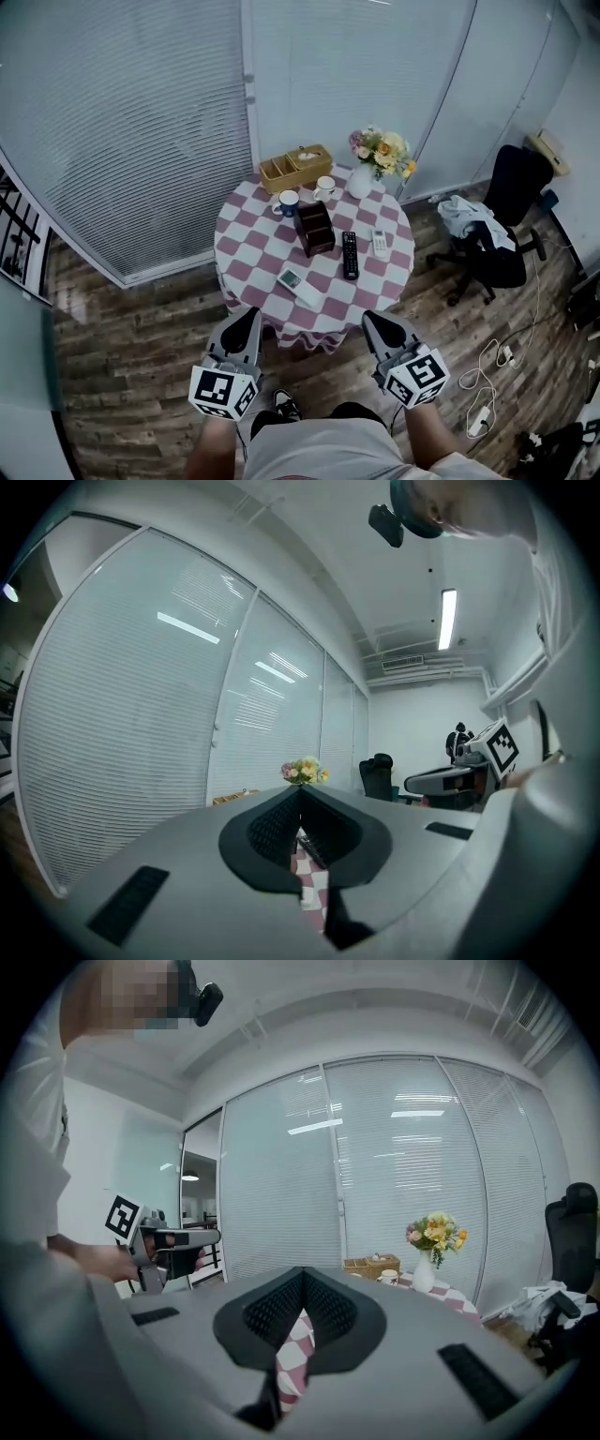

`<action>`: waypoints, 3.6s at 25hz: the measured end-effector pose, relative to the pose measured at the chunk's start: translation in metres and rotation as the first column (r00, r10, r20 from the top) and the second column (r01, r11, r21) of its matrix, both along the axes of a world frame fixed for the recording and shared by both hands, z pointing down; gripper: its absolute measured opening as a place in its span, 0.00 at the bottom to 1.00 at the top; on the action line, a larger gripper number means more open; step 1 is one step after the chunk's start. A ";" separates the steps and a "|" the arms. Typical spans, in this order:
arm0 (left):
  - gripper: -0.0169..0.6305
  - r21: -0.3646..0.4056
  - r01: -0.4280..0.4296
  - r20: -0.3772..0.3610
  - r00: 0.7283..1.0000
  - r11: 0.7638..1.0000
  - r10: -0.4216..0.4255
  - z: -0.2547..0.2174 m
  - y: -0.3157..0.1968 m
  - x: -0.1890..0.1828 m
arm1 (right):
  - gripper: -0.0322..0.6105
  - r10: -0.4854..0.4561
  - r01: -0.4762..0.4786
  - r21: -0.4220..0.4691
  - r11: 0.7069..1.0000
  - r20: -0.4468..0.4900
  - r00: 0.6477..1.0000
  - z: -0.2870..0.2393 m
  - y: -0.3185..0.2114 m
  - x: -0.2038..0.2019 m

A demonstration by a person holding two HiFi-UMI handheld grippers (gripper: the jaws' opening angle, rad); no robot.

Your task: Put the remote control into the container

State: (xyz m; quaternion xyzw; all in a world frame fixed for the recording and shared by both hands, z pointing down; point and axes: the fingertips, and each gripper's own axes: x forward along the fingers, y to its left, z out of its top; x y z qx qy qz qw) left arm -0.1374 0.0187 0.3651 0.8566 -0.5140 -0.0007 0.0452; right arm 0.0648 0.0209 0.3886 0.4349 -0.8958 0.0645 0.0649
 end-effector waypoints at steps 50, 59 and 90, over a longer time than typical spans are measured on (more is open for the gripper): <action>0.04 -0.163 0.211 0.065 0.977 0.964 -0.203 0.081 -0.086 -0.035 | 0.45 -0.409 0.174 -0.536 0.826 -0.357 0.840 0.202 -0.180 -0.105; 0.04 -0.223 0.261 0.031 0.965 0.939 -0.260 0.110 -0.073 -0.083 | 0.51 -0.474 0.057 -0.665 0.744 -0.467 0.746 0.304 -0.193 -0.136; 0.04 -0.252 0.148 -0.026 0.987 0.956 -0.160 0.109 -0.089 -0.056 | 0.48 -0.138 0.047 -0.413 0.910 -0.195 0.971 0.203 -0.250 -0.090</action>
